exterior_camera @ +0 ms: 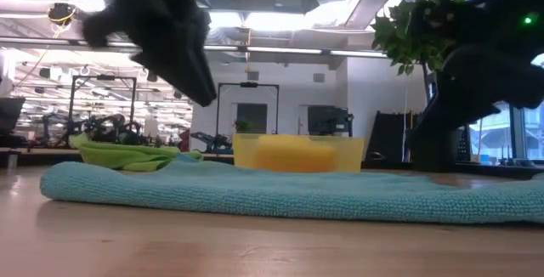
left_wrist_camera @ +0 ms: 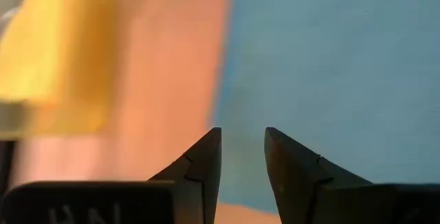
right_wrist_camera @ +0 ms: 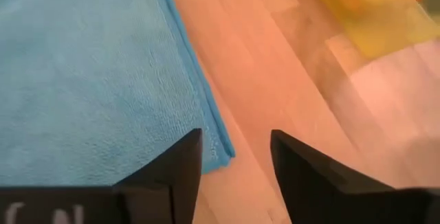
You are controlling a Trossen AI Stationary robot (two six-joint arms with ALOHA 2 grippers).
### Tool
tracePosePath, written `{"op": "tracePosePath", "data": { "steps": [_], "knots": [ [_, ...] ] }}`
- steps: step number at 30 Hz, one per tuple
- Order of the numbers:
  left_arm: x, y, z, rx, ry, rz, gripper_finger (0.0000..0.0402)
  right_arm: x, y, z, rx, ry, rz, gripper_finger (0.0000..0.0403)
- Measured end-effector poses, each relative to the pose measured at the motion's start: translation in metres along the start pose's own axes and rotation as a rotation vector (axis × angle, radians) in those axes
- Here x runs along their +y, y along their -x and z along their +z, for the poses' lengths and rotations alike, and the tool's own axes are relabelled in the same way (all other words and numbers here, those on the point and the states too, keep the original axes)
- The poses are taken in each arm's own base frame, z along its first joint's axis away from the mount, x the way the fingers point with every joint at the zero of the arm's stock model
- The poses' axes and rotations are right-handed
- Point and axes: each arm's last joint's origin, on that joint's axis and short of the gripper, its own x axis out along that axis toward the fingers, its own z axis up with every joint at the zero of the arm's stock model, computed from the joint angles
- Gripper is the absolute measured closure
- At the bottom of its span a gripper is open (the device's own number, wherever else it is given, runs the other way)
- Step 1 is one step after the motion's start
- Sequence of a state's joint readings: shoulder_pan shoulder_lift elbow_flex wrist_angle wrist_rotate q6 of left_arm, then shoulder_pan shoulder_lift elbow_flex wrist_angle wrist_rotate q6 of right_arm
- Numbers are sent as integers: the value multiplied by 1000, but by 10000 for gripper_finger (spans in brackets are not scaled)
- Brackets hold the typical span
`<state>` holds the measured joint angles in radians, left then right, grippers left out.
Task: Fold microfiber towels
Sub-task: Fold the top blue microfiber cloth
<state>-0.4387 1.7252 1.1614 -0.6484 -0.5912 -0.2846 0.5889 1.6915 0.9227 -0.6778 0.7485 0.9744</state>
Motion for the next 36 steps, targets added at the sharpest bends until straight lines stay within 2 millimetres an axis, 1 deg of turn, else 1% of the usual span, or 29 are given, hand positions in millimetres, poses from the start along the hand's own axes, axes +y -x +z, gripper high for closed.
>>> {"op": "tracePosePath", "data": {
  "steps": [5,8,11,15,17,20,22,24,26,28,30,32,36],
  "knots": [
    [-33,20,-10,-56,6,-75,302,2,1,1,1,25,25,230],
    [-48,27,-22,-73,42,-108,303,1,-2,3,20,41,34,251],
    [-59,30,-33,-72,71,-124,303,2,-8,10,45,59,87,294],
    [-64,27,-45,-73,103,-118,303,4,-16,22,80,76,204,375],
    [-61,21,-48,-69,120,-98,303,2,-20,25,77,94,213,393],
    [-52,7,-57,-19,128,-67,305,-4,-26,29,93,96,194,389],
    [-44,-3,-59,10,143,-50,312,-8,-30,31,118,88,190,391],
    [-35,-11,-56,23,181,-38,323,-11,-33,32,145,83,195,397],
    [-27,-20,-49,9,223,-55,340,-13,-35,33,167,77,202,398],
    [-20,-27,-44,9,216,-74,365,-16,-38,34,191,70,211,396],
    [-13,-33,-43,31,211,-78,390,-17,-39,34,217,65,223,395],
    [-5,-38,-42,56,229,-79,396,-18,-41,33,230,61,234,397],
    [9,-47,-40,90,256,-81,400,-20,-44,23,260,63,227,399]
  ]
}}
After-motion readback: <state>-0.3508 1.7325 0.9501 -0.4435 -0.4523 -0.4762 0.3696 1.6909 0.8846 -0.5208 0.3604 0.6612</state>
